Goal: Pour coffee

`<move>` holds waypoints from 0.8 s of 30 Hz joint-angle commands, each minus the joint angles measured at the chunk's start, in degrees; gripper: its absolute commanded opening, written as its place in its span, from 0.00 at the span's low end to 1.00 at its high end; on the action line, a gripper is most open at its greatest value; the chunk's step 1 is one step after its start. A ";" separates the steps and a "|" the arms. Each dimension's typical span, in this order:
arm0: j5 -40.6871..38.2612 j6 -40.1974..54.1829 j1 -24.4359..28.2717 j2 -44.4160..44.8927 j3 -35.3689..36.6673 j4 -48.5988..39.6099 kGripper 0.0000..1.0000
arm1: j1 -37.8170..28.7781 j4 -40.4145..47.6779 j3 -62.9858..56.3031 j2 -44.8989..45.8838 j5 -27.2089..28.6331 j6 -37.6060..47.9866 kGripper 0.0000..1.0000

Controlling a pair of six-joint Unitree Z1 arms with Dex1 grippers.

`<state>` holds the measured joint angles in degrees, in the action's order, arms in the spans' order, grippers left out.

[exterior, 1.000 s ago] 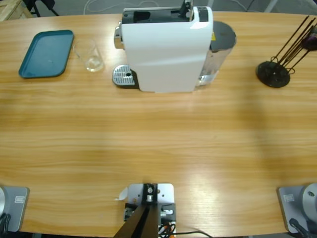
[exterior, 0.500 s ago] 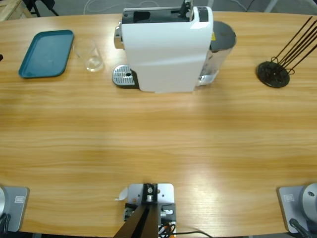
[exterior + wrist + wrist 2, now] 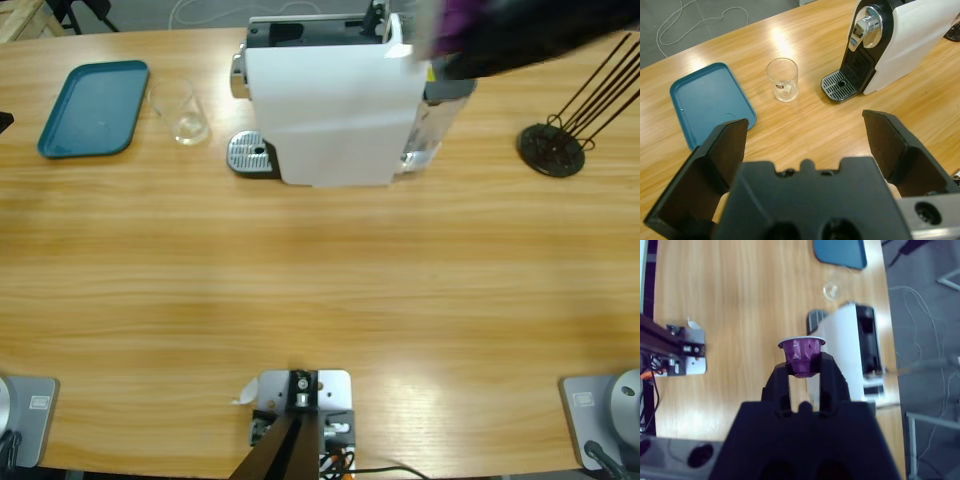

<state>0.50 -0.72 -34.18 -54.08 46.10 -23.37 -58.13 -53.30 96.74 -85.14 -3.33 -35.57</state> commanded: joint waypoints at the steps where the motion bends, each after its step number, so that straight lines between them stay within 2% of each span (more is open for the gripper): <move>1: -0.84 0.10 -0.03 -1.38 -2.21 0.36 0.99 | -0.83 1.73 12.23 -19.71 -3.56 -3.66 0.00; 10: -0.89 -0.23 -0.08 -1.11 -2.51 0.34 0.99 | 3.39 4.75 20.14 -30.70 -3.79 -4.53 0.00; 18: -1.03 -0.33 -0.04 -1.38 -2.44 0.26 1.00 | 9.72 2.25 21.00 -30.44 0.78 -9.45 0.00; 24: -0.96 -0.33 -0.06 -1.36 -2.42 0.26 1.00 | 11.27 2.15 20.96 -30.26 0.69 -10.59 0.00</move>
<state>0.46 -0.73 -34.17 -54.17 45.91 -23.37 -48.43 -50.40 118.06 -112.87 -3.50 -44.54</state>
